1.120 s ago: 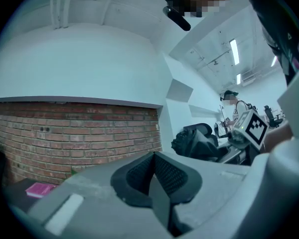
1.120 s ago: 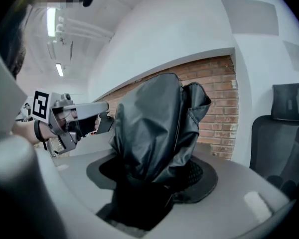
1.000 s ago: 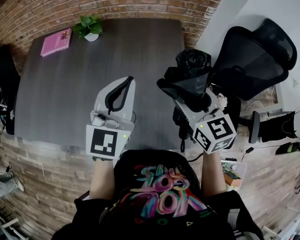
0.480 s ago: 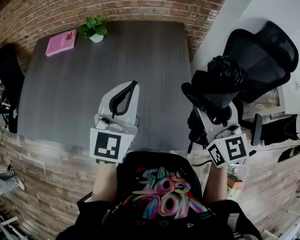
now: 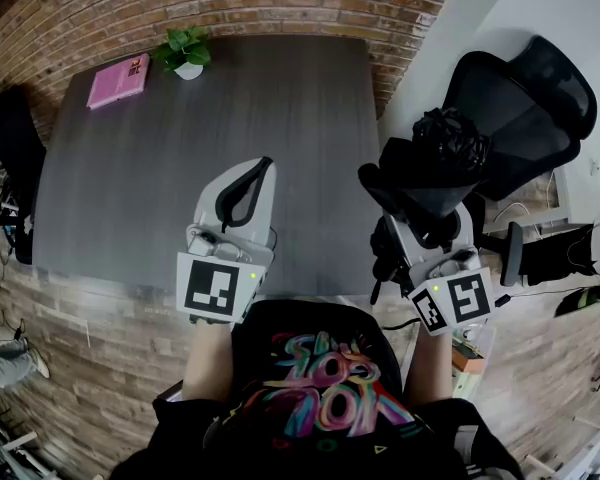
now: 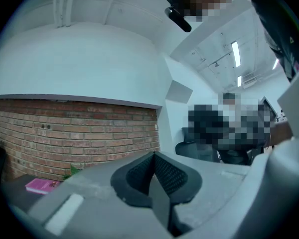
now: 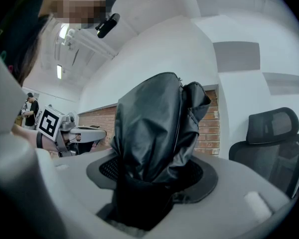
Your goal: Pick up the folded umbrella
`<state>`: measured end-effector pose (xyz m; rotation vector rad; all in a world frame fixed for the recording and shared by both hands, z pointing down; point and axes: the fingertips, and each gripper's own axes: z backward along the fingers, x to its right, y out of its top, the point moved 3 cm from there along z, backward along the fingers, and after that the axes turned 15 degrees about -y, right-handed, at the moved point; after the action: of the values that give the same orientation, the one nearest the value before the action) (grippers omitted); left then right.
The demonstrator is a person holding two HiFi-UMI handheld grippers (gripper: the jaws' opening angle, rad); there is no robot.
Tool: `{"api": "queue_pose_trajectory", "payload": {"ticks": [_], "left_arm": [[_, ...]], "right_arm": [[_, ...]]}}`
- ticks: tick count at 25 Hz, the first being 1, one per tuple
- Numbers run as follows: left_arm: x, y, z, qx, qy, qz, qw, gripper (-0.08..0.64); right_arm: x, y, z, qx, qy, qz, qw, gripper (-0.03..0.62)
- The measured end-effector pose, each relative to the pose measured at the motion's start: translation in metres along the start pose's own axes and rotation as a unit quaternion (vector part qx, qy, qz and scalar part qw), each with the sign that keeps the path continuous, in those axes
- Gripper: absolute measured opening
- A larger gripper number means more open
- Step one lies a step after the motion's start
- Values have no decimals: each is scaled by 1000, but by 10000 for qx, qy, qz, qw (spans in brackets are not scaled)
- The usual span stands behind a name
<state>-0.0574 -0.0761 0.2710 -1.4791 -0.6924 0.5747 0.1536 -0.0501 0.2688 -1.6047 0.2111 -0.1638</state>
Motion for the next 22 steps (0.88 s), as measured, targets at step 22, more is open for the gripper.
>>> {"api": "queue_pose_trajectory", "payload": {"ticks": [22], "left_arm": [[-4,-4,-18,-62,56,-13,10000,2]], "right_arm": [[11,-1,-15,22,105,-97,9999,275]]}}
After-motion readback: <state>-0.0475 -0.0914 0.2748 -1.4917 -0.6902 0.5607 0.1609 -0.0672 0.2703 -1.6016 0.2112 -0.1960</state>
